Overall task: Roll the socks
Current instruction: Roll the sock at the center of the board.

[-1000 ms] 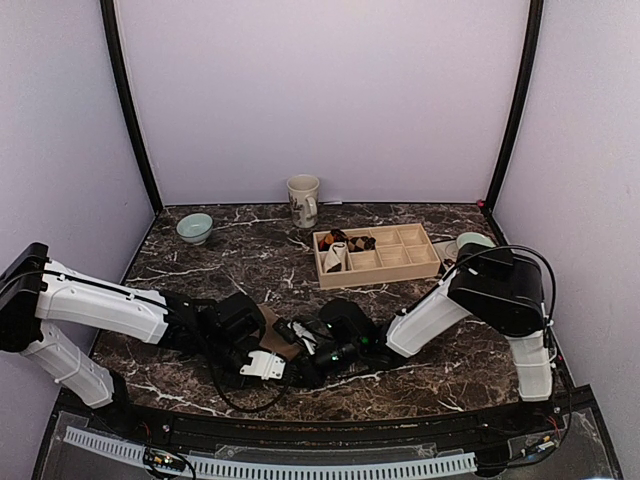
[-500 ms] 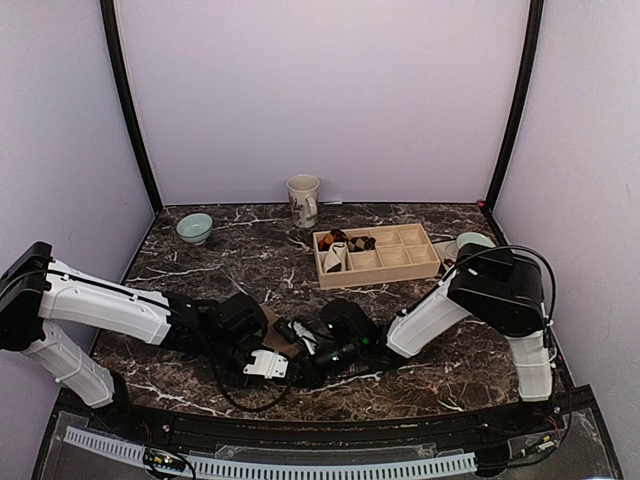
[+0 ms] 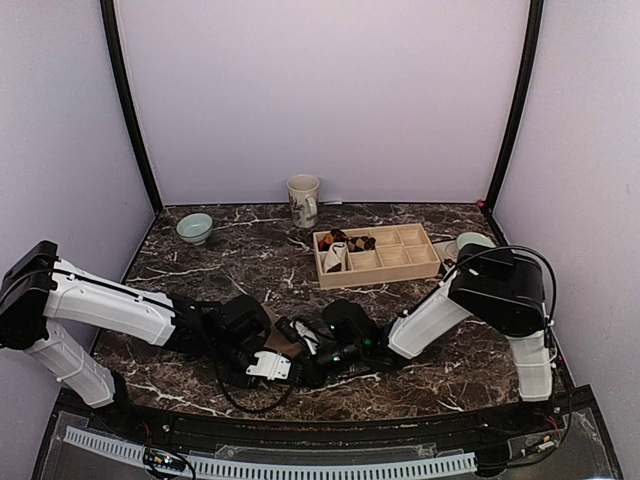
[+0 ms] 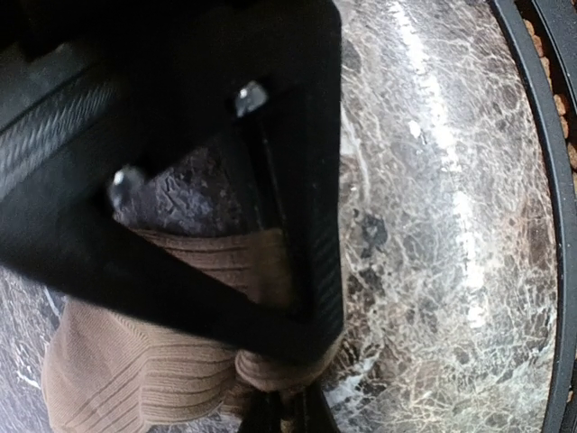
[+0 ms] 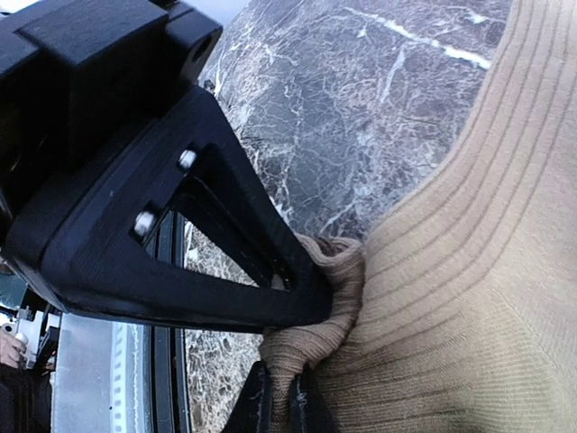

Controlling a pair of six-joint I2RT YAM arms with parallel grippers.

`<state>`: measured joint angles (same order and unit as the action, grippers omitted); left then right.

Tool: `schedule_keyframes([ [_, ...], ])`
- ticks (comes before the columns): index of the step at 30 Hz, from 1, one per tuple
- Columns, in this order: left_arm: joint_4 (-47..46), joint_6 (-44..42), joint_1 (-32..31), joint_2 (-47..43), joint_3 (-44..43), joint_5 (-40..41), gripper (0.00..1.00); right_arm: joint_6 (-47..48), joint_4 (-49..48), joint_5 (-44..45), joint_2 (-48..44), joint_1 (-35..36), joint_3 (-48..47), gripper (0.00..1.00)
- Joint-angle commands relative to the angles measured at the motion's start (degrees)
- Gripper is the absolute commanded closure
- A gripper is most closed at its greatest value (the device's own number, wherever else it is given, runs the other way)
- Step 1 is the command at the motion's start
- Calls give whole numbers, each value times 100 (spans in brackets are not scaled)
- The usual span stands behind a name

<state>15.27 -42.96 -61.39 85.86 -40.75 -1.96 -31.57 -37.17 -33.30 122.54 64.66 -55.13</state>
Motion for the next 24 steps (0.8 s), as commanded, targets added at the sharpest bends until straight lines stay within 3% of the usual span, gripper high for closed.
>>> schedule_keyframes([
  [1,388,37,15,67,5,-519,100,101,1147,968,112,-81,604,92],
  [2,491,64,50,73,-32,-650,100,118,1146,1233,-40,-84,689,91],
  [3,587,87,110,90,-72,-786,100,136,1139,1473,-197,-86,767,34],
  [4,674,115,181,132,-150,-932,100,145,1135,1748,-349,-87,830,5],
  [5,793,125,277,181,-226,-1109,100,154,1102,1980,-512,-79,900,1],
  [10,1129,56,747,510,-466,-1637,100,265,811,3217,-1402,-64,1434,1],
  [13,1221,-33,863,678,-538,-1731,100,0,1744,5784,-2257,152,1563,1],
  [15,1230,-70,874,754,-574,-1741,100,-19,1543,6945,-2920,369,1900,1],
  [17,1250,-69,883,842,-619,-1814,100,15,755,7151,-3439,395,2351,1],
  [19,1348,-83,891,998,-749,-1889,100,-294,572,6796,-3769,371,2611,1],
  [24,1754,-212,979,1377,-1053,-2170,100,1209,-794,6013,-4233,624,3185,1],
])
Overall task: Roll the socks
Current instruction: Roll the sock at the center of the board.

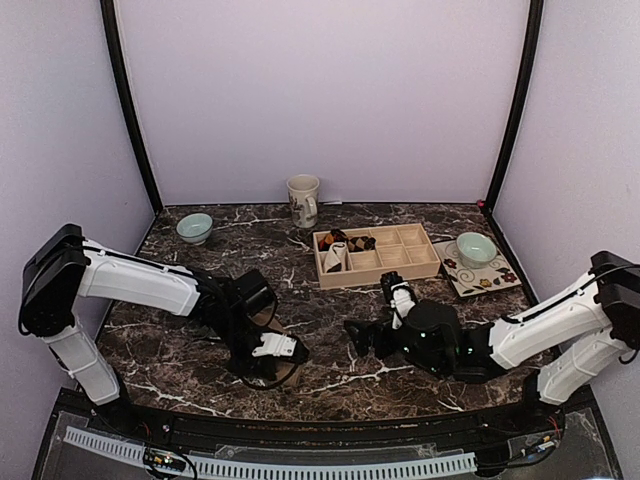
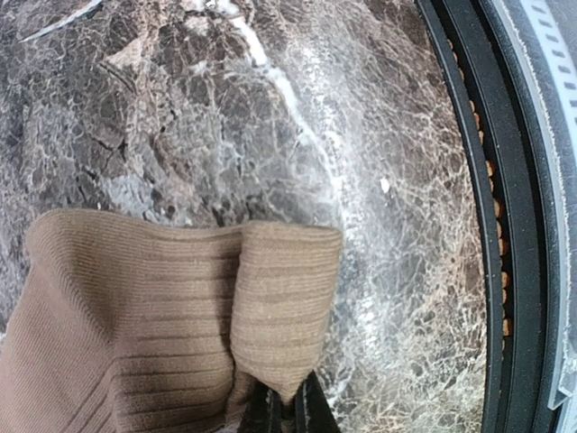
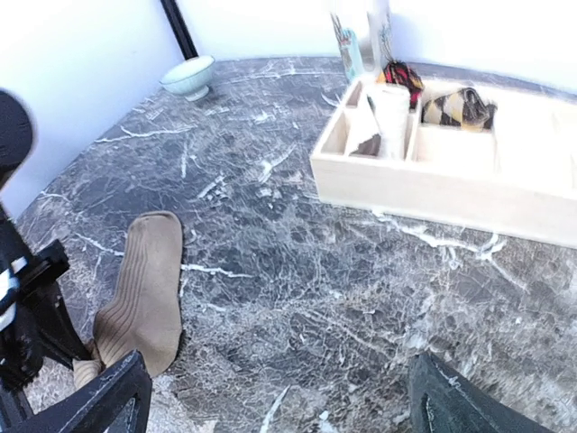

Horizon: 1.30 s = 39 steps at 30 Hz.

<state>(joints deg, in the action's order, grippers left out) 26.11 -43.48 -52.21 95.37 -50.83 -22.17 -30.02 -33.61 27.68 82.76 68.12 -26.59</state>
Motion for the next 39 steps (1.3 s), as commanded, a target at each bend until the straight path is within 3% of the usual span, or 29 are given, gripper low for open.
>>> schedule_keyframes([
  [1,790,-192,88,494,-121,-249,100,1673,-1501,-85,-289,544,509,1],
  [3,1062,-282,136,695,-294,-474,100,2562,-1679,-366,-277,957,732,1],
  [9,1897,-405,280,1373,-904,-1158,100,3412,83,-1738,161,1363,-302,1],
  [14,2278,-521,441,1723,-1183,-1554,100,4473,-58,-716,792,1724,-847,1],
  [17,2541,-646,517,1915,-1329,-1705,100,4980,-71,-595,1274,1768,-1208,1],
  [20,2740,-735,626,2069,-1477,-1951,100,5151,252,-937,1558,1749,-1578,1],
  [29,2828,-745,729,2271,-1621,-1922,100,5111,387,-1490,1883,1749,-1814,24],
  [39,2751,-709,767,2308,-1569,-1883,100,5031,156,-1729,2554,1724,-2099,31],
])
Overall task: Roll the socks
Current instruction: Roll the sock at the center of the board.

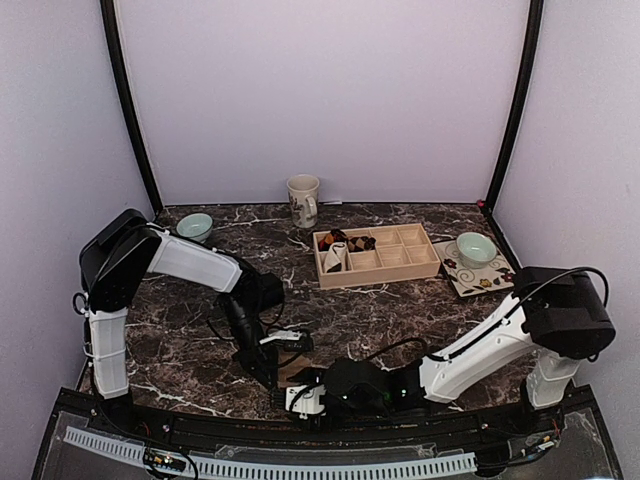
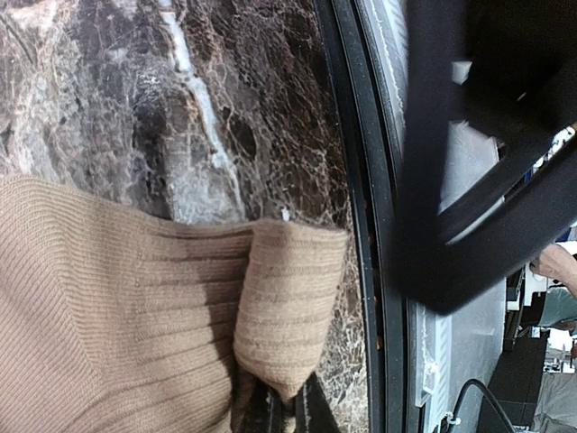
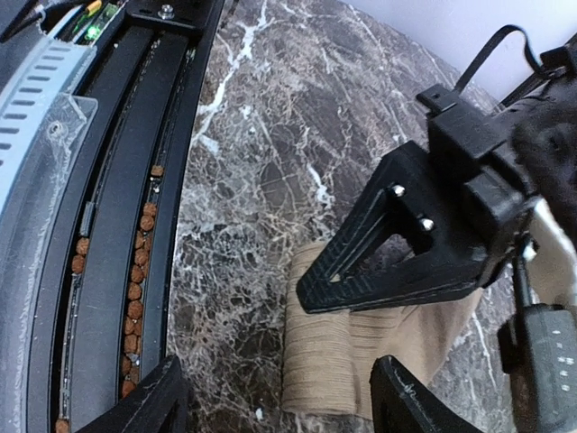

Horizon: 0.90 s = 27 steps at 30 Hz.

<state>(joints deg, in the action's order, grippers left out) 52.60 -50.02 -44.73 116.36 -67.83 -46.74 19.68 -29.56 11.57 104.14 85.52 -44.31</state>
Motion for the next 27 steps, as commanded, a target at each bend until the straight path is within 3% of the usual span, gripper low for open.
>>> schedule_keyframes([
  [1,102,-57,25,212,136,578,100,84,-279,-103,497,-52,-397,32],
  [7,110,-102,34,212,189,602,100,52,-297,-217,741,-368,-645,40],
  [17,55,-54,133,198,218,604,95,-375,130,-439,889,-502,-660,73],
  [20,91,-78,172,194,190,595,94,-447,83,-365,893,-411,-527,74],
  [23,85,-83,180,203,184,627,94,-456,92,-228,943,-258,-489,67],
  [27,70,-51,192,194,159,622,92,-516,183,-200,1035,-234,-567,69],
])
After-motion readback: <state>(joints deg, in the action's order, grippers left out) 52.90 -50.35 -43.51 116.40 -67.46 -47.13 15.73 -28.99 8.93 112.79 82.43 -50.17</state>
